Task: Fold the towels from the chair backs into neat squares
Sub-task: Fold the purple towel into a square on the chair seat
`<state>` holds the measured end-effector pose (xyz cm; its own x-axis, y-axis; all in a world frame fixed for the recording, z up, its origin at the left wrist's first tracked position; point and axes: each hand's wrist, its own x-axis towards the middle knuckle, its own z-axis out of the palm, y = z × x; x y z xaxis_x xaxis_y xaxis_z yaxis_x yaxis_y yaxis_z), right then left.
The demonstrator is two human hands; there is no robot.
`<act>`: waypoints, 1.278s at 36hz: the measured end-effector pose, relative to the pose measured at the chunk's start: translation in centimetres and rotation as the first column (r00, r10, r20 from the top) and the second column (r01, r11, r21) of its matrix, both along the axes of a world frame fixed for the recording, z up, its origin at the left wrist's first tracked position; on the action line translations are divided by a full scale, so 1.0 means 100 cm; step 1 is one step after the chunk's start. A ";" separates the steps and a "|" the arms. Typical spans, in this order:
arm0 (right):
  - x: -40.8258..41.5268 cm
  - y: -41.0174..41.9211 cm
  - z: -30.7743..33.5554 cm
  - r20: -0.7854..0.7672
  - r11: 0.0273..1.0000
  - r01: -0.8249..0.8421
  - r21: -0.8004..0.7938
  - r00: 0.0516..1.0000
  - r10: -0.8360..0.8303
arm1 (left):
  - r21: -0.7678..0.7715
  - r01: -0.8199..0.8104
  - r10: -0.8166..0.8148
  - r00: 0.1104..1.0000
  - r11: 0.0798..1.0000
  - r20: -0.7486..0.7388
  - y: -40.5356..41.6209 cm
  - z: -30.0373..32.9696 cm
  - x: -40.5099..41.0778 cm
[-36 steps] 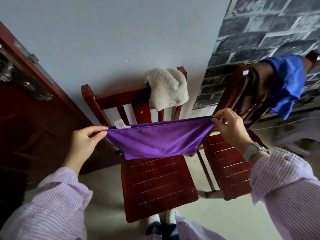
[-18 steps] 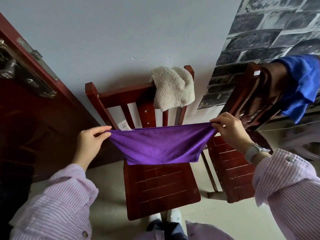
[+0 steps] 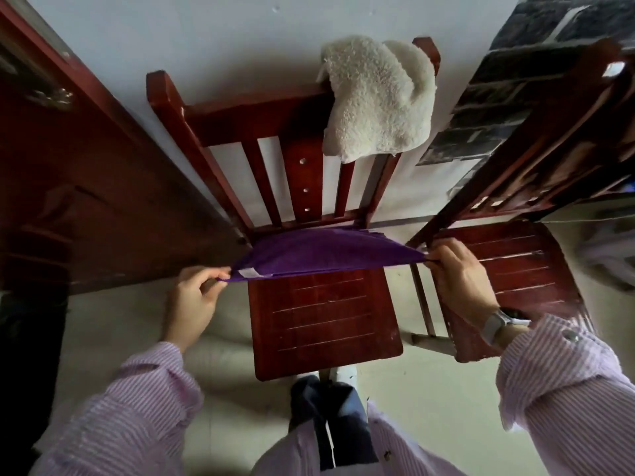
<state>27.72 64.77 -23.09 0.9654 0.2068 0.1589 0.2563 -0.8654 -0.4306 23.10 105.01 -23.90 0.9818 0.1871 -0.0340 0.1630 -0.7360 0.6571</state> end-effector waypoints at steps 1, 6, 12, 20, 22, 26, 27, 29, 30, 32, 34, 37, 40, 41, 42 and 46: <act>-0.012 -0.002 -0.014 -0.053 1.000 -0.027 -0.008 0.998 0.027 | 0.015 0.018 -0.017 0.997 1.000 -0.079 0.001 -0.015 -0.013; -0.066 -0.006 -0.079 -0.369 0.996 -0.060 -0.068 0.929 0.031 | 0.060 0.107 -0.075 0.915 0.993 -0.396 0.003 -0.083 -0.069; -0.111 -0.001 -0.135 -0.694 0.981 -0.089 -0.172 0.718 -0.057 | -0.021 0.203 -0.167 0.735 0.979 -0.657 -0.006 -0.131 -0.105; -0.119 0.002 -0.172 -0.797 0.985 0.024 -0.168 0.585 -0.150 | -0.184 -0.051 -0.111 0.628 0.982 -0.770 0.005 -0.174 -0.101; -0.108 0.004 -0.180 -0.756 0.983 0.157 -0.096 0.631 -0.175 | -0.262 -0.202 -0.058 0.679 0.944 -0.732 0.003 -0.178 -0.085; -0.065 0.017 -0.191 -0.803 0.833 0.539 0.123 0.548 -0.236 | -0.355 -0.422 0.110 0.758 0.834 -0.643 -0.004 -0.187 -0.044; -0.054 0.019 -0.195 -0.822 0.745 0.641 0.182 0.516 -0.243 | -0.378 -0.461 0.148 0.768 0.803 -0.623 -0.005 -0.190 -0.034; -0.034 0.022 -0.204 -0.842 0.614 0.755 0.232 0.472 -0.261 | -0.417 -0.520 0.209 0.776 0.745 -0.595 -0.005 -0.197 -0.014; -0.024 0.025 -0.208 -0.838 0.581 0.775 0.249 0.474 -0.271 | -0.429 -0.544 0.237 0.775 0.721 -0.586 -0.006 -0.202 -0.005; -0.005 0.032 -0.215 -0.814 0.536 0.791 0.295 0.501 -0.293 | -0.442 -0.565 0.268 0.777 0.697 -0.570 -0.007 -0.210 0.012; 0.013 0.037 -0.226 -0.797 0.509 0.794 0.332 0.525 -0.299 | -0.455 -0.556 0.285 0.795 0.696 -0.535 -0.007 -0.221 0.026; 0.034 0.040 -0.243 -0.786 0.504 0.802 0.322 0.523 -0.330 | -0.434 -0.542 0.319 0.813 0.720 -0.487 -0.008 -0.240 0.045; 0.051 0.041 -0.259 -0.772 0.526 0.798 0.295 0.523 -0.360 | -0.408 -0.523 0.342 0.832 0.749 -0.438 -0.012 -0.257 0.061; 0.056 0.040 -0.265 -0.766 0.537 0.792 0.288 0.527 -0.366 | -0.398 -0.514 0.344 0.837 0.760 -0.425 -0.013 -0.261 0.065; 0.060 0.040 -0.270 -0.757 0.549 0.786 0.285 0.536 -0.374 | -0.381 -0.502 0.342 0.843 0.777 -0.414 -0.014 -0.266 0.070; 0.072 0.041 -0.285 -0.716 0.599 0.760 0.254 0.564 -0.412 | -0.278 -0.446 0.330 0.865 0.851 -0.377 -0.012 -0.281 0.081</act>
<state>34.92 68.84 -51.58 0.7529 -0.3828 -0.5353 -0.6525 -0.3280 -0.6831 31.18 103.83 -52.02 0.7585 0.4692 -0.4523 0.6195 -0.3037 0.7239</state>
